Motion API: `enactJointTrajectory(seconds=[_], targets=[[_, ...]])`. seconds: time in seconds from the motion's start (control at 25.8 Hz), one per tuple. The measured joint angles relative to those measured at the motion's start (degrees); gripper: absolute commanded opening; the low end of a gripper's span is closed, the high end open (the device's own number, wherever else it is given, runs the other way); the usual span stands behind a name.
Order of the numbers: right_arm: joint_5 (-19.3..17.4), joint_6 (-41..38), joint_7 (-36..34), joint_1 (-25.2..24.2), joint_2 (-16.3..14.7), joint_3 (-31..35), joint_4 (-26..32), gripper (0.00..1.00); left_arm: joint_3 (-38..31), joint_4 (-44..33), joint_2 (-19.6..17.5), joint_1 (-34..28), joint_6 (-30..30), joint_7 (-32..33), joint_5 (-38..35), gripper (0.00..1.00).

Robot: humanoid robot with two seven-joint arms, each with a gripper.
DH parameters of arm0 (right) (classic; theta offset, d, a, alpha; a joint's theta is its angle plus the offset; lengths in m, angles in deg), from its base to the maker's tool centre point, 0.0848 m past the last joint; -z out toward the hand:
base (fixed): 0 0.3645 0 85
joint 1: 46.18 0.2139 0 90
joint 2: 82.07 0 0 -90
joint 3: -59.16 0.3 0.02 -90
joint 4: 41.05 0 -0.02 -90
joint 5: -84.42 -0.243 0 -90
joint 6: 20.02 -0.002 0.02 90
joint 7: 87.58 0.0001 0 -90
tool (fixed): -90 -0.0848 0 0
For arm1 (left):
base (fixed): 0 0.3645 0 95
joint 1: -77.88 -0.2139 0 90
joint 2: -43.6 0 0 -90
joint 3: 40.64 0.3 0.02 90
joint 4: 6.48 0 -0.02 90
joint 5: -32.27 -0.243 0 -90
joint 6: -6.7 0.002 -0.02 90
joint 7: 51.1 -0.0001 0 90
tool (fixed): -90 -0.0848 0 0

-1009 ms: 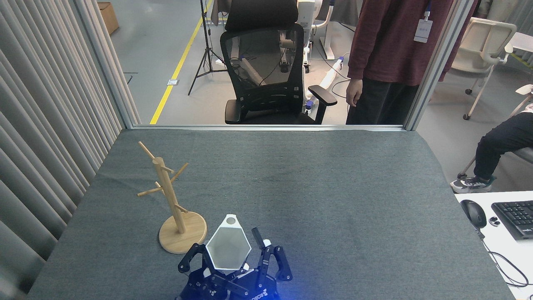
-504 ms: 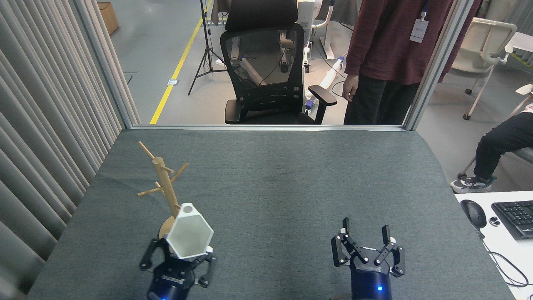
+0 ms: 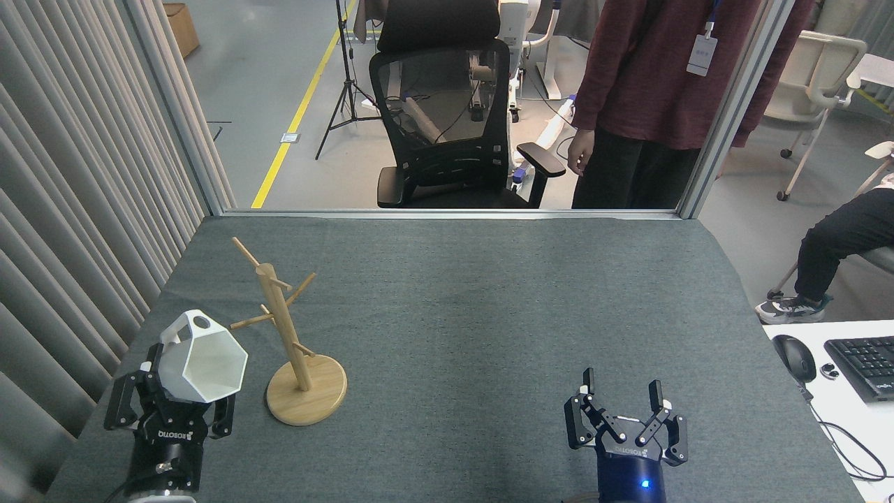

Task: Hang cup on storage rack
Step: 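Carry the cup with the left gripper past the wooden stand, then hook the cup onto a peg of the wooden stand with the left gripper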

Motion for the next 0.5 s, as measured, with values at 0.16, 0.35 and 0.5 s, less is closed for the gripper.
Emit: enactJointTrajectory(seconds=[0.16,0.35,0.5], targets=[[0.1,0.0,0.0,0.1,0.0,0.0,0.0,0.99,-0.2,2.3,0.3,2.4,0.3,0.0,-1.5,0.44],[0.1,0.0,0.0,0.1,-0.1,0.1,0.0,0.98,1.8,3.3,0.7,3.6,0.3,0.0,-3.0,0.44],[0.1,0.1,0.0,0.1,0.0,0.1,0.0,0.98,3.0,3.4,0.9,3.7,0.3,-0.1,-3.7,0.44]])
